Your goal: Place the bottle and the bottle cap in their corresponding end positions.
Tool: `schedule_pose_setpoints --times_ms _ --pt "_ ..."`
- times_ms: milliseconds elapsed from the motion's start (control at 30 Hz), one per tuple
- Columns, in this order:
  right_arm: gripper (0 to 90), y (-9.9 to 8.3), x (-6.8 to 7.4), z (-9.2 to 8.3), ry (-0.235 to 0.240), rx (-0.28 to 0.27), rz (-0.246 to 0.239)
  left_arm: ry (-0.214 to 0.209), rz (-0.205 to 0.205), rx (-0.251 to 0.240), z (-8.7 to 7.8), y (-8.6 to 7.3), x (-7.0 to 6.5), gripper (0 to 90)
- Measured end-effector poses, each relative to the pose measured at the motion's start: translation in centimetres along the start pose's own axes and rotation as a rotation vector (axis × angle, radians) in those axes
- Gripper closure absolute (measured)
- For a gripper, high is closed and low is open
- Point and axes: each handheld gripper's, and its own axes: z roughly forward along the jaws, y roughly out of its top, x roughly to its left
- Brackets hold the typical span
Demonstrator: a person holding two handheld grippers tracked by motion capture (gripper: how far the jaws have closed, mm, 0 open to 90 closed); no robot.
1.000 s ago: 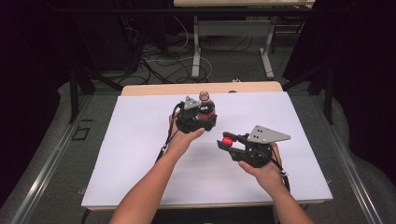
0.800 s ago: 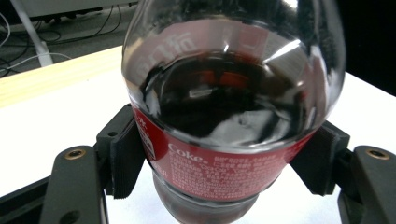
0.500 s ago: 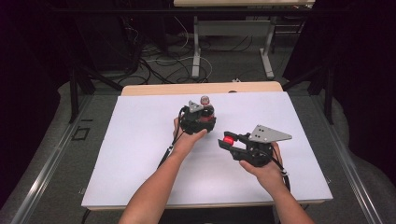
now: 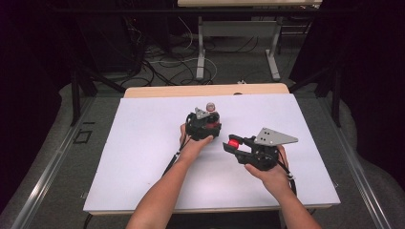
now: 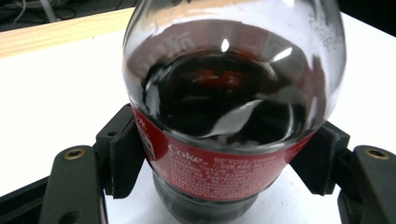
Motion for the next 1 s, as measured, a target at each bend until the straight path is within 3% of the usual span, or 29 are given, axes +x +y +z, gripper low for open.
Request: schedule_pose_setpoints --times_ms 33,167,400,633,1000 --pt "61.0 -0.02 0.01 0.05 0.004 -0.002 -0.001 0.003 0.006 -0.020 0.06 -0.22 -0.05 28.7" --pt "61.0 -0.08 0.19 0.16 -0.001 -0.010 0.000 0.003 0.027 -0.024 0.05 -0.41 -0.28 28.6" --pt "61.0 -0.09 0.16 0.07 0.001 -0.005 -0.005 0.002 0.051 -0.008 -0.40 -0.39 -0.15 28.7" --pt "61.0 -0.20 0.23 0.49 0.006 0.003 -0.008 0.000 0.018 -0.002 -0.55 -0.44 0.20 28.6" --pt "61.0 -0.32 0.38 0.57 0.005 0.004 -0.001 -0.004 0.018 -0.003 -0.48 -0.51 0.21 28.1"
